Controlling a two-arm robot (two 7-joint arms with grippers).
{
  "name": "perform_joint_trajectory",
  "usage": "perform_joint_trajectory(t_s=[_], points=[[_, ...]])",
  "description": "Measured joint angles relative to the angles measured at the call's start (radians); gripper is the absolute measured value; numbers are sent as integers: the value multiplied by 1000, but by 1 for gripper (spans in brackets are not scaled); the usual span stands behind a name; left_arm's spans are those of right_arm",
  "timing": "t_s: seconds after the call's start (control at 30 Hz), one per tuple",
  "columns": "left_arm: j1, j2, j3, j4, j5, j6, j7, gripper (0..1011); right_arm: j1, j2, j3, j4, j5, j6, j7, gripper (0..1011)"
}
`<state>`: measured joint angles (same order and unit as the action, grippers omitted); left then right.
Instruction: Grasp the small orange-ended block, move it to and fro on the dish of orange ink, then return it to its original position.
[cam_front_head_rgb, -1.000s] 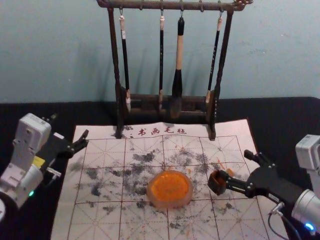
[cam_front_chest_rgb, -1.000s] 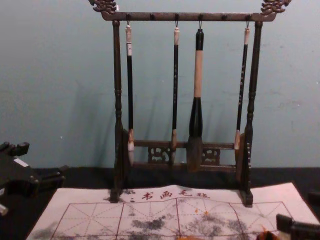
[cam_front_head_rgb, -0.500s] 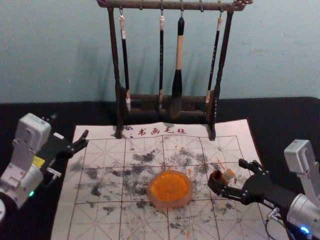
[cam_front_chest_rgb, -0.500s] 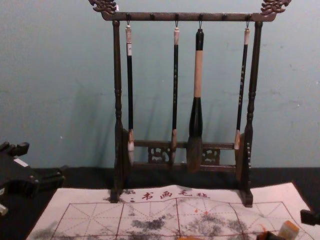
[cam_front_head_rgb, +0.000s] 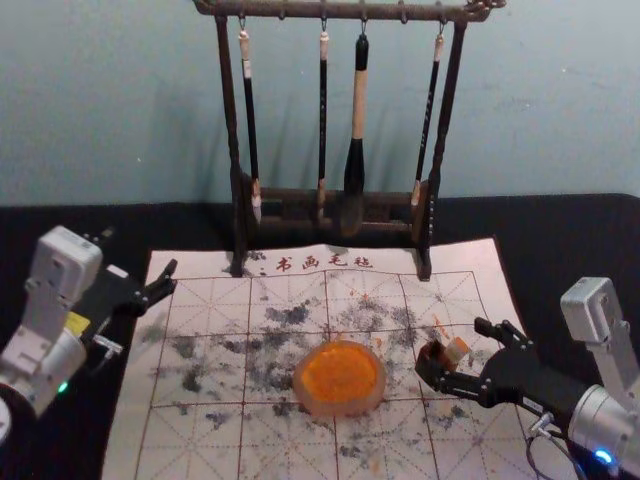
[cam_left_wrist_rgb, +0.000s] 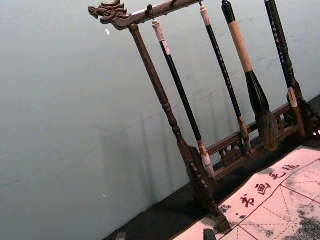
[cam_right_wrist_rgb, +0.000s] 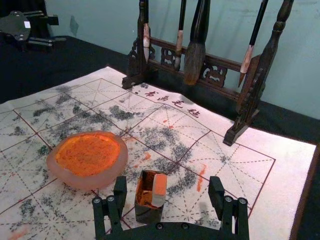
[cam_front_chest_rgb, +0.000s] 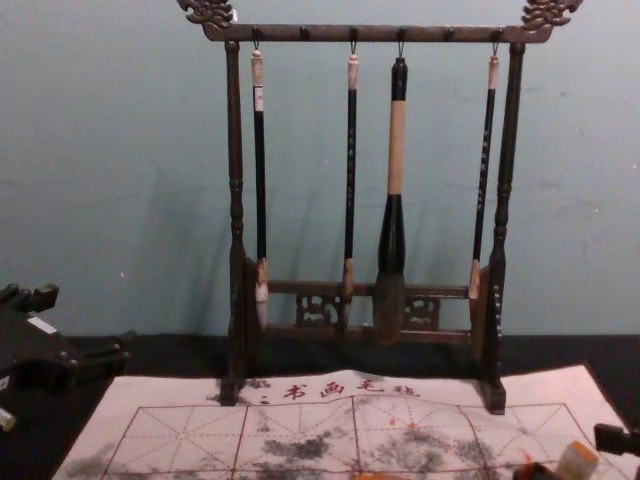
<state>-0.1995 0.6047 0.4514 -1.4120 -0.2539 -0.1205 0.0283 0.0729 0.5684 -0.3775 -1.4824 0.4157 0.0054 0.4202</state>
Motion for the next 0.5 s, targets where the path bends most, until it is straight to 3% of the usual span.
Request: perform_joint_trajectory(t_s=[0.33,0.5], points=[[0,0,0,0,0,0,0,1001,-1,2,0,-2,2,-1,0,1002],[0,0,0,0,0,0,0,1001,-1,3,-1,-3,3,-2,0,915]])
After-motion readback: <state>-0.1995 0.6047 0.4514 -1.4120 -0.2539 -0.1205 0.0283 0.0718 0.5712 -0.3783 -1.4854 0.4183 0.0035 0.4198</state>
